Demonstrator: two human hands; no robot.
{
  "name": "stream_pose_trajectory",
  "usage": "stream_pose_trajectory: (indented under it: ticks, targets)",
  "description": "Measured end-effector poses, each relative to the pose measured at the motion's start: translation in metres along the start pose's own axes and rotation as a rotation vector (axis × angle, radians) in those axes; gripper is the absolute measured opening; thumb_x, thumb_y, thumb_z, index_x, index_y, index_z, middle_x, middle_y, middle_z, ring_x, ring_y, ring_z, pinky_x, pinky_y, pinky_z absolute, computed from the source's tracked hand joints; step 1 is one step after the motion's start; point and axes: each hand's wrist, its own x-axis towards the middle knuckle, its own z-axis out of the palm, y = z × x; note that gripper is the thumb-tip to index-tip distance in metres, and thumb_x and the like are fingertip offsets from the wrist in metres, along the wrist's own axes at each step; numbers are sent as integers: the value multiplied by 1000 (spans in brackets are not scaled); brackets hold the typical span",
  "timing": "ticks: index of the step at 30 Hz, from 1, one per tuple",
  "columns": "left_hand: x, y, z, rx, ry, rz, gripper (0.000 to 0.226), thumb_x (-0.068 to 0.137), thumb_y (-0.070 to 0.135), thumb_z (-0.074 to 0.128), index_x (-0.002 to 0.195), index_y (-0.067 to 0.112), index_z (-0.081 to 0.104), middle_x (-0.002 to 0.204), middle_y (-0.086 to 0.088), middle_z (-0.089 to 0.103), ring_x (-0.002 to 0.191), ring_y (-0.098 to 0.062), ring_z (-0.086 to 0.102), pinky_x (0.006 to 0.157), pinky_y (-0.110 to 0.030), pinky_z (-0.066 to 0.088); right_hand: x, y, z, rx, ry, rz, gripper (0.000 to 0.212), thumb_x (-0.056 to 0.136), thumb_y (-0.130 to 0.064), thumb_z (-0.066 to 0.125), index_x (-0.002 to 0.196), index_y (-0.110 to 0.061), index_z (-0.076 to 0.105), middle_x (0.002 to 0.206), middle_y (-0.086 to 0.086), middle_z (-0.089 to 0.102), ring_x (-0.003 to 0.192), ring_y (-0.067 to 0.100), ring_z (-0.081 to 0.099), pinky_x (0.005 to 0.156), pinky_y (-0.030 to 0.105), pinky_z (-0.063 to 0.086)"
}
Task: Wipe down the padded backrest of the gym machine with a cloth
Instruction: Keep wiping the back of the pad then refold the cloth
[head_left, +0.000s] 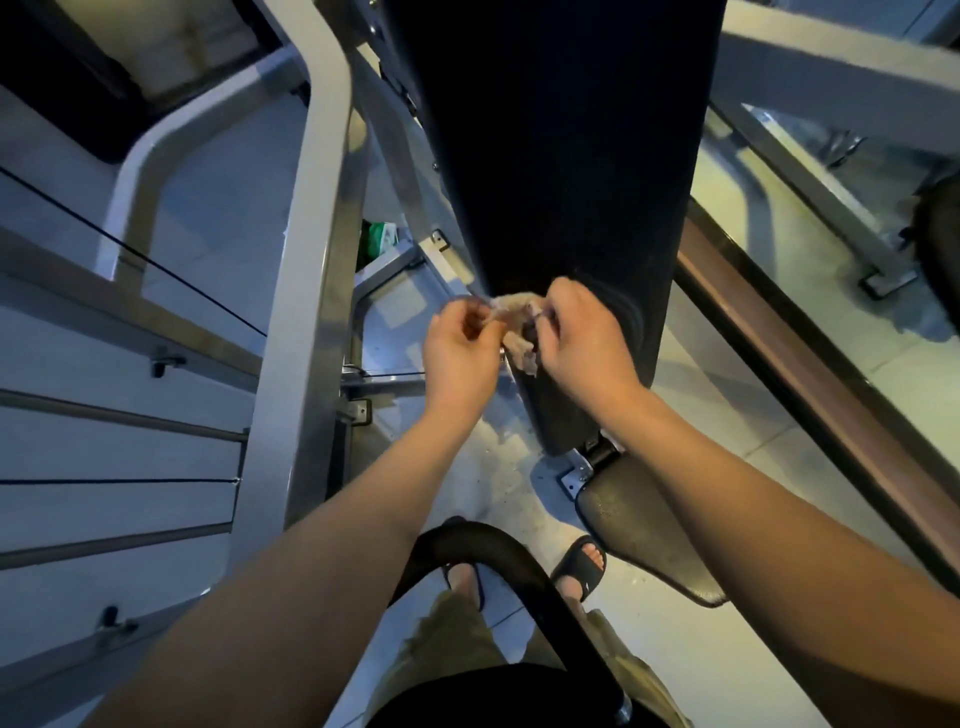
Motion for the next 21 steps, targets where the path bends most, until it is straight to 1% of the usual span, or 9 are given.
stream_pose_trajectory:
  ticks: [1,3,5,8,11,13,15,18,21]
  targets:
    - [4,11,-5,-27,63,45,9,90,12,68,91,20,63,91,2,65,82,-7,63,72,-15,49,11,-9,-11,33,57,-40,13,95,-9,57,88,-10,46,87,4,47,75,19,47,64,30,35]
    - [8,25,-6,-39,167,76,9,89,11,68,87,18,64,88,1,66,79,-7,62,70,-14,49,29,-17,-19,38,119,-94,12,93,-5,58,88,-8,47,87,4,47,75,17,46,63,29,34]
    - [6,23,0,-6,199,61,10,90,11,67,85,18,64,85,2,65,77,-7,61,68,-14,48,32,-11,-11,37,124,-106,14,90,-2,56,85,-10,46,84,6,46,72,22,47,61,34,36]
    - [-1,0,15,91,108,-49,6,91,17,68,87,19,66,83,4,67,78,-11,63,70,-22,50,6,17,19,41,61,-70,6,90,-12,51,85,-11,48,82,7,46,69,25,47,59,40,38]
    - [-10,-14,26,220,-28,-223,6,90,17,71,85,14,69,80,-1,69,75,-16,64,71,-27,49,-20,38,37,3,-97,95,16,94,-14,52,83,-18,41,80,4,45,70,26,50,60,39,39]
    - [-20,-10,30,222,-59,-262,8,90,14,69,83,11,68,76,0,66,69,-11,61,68,-25,48,-30,43,34,-2,-136,145,18,98,-13,51,83,-17,41,79,4,46,71,27,52,61,39,41]
    - [-32,7,30,204,-20,-155,9,92,17,66,83,15,65,77,4,62,69,-5,59,63,-18,46,-29,40,17,57,-82,133,19,99,-15,52,84,-17,41,79,3,48,70,23,50,62,40,42]
    - [-37,39,28,134,116,71,7,94,23,66,87,22,64,88,6,62,80,-3,60,70,-14,48,-10,26,-20,162,43,66,18,99,-15,55,86,-15,43,84,3,50,75,20,50,64,36,38]
    - [-24,63,30,233,250,121,5,96,20,62,96,20,67,92,8,61,83,-4,57,75,-18,49,15,21,-37,184,90,-9,14,97,-11,56,87,-11,46,86,5,51,76,20,49,65,34,38]
